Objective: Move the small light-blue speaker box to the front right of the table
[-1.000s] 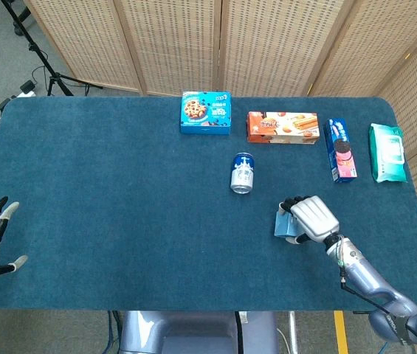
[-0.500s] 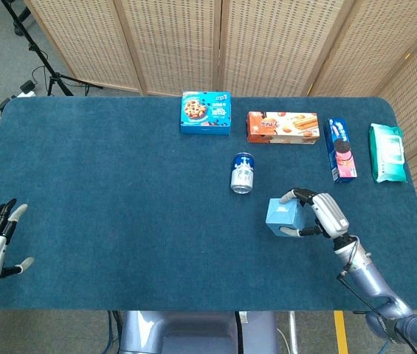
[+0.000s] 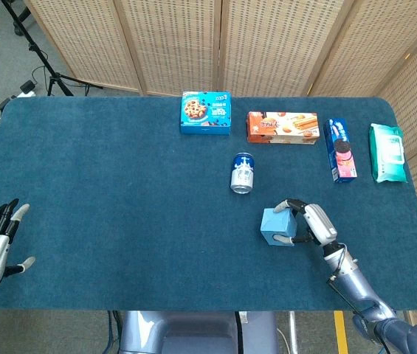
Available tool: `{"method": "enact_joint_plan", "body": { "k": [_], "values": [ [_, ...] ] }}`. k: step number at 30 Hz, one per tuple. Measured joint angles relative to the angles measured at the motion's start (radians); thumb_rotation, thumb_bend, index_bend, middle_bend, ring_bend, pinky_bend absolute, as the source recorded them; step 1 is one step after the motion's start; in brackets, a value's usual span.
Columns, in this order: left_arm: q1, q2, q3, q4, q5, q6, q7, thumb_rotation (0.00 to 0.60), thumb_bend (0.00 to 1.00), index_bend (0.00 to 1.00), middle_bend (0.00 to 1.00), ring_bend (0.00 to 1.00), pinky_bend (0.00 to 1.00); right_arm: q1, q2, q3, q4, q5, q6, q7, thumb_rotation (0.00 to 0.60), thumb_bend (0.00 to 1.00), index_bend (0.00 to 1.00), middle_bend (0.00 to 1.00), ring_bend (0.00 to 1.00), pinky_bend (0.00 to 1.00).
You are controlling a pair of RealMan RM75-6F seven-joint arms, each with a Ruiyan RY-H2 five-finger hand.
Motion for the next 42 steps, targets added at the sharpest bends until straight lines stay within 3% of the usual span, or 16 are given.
{"method": "enact_joint_plan", "body": {
  "k": [1, 3, 5, 7, 18, 23, 29, 42],
  "values": [
    [0.0, 0.0, 0.0, 0.001, -0.001, -0.001, -0.001, 0.6, 0.0, 0.0, 0.0, 0.0, 0.0, -0.001, -0.002, -0.003, 0.01, -0.003, 0.001, 0.005, 0.6, 0.52, 0.4, 0.42, 0.3, 0.53],
    [-0.001, 0.0, 0.0, 0.002, -0.002, -0.002, 0.0, 0.6, 0.0, 0.0, 0.0, 0.0, 0.0, -0.003, -0.004, -0.012, 0.023, -0.011, 0.004, 0.021, 0.6, 0.49, 0.32, 0.23, 0.14, 0.45],
    [-0.002, -0.001, 0.0, 0.003, -0.002, -0.003, 0.0, 0.6, 0.0, 0.0, 0.0, 0.0, 0.0, -0.004, -0.001, -0.02, 0.032, -0.022, 0.01, 0.042, 0.6, 0.45, 0.24, 0.11, 0.03, 0.36],
    [-0.002, -0.001, -0.001, 0.003, -0.001, -0.003, 0.0, 0.6, 0.0, 0.0, 0.0, 0.0, 0.0, -0.005, 0.002, -0.026, 0.041, -0.03, 0.021, 0.056, 0.6, 0.44, 0.21, 0.06, 0.0, 0.31],
    [0.001, 0.001, 0.008, -0.006, 0.02, 0.008, 0.003, 0.6, 0.0, 0.0, 0.0, 0.0, 0.0, -0.045, 0.043, -0.054, 0.077, -0.068, 0.129, 0.089, 0.6, 0.44, 0.2, 0.05, 0.0, 0.27],
    [0.005, 0.003, 0.014, -0.01, 0.036, 0.018, 0.0, 0.6, 0.0, 0.0, 0.0, 0.0, 0.0, -0.055, 0.063, -0.073, 0.072, -0.074, 0.118, 0.107, 0.6, 0.42, 0.2, 0.03, 0.0, 0.25],
    [0.007, 0.005, 0.015, -0.01, 0.04, 0.024, -0.004, 0.6, 0.0, 0.0, 0.0, 0.0, 0.0, -0.057, 0.069, -0.094, 0.075, -0.084, 0.095, 0.134, 0.6, 0.31, 0.08, 0.0, 0.0, 0.17],
    [0.006, 0.005, 0.015, -0.012, 0.041, 0.02, -0.004, 0.6, 0.0, 0.0, 0.0, 0.0, 0.0, -0.062, 0.095, -0.09, 0.087, -0.064, 0.066, 0.165, 0.6, 0.31, 0.08, 0.0, 0.0, 0.15]
  ]
}}
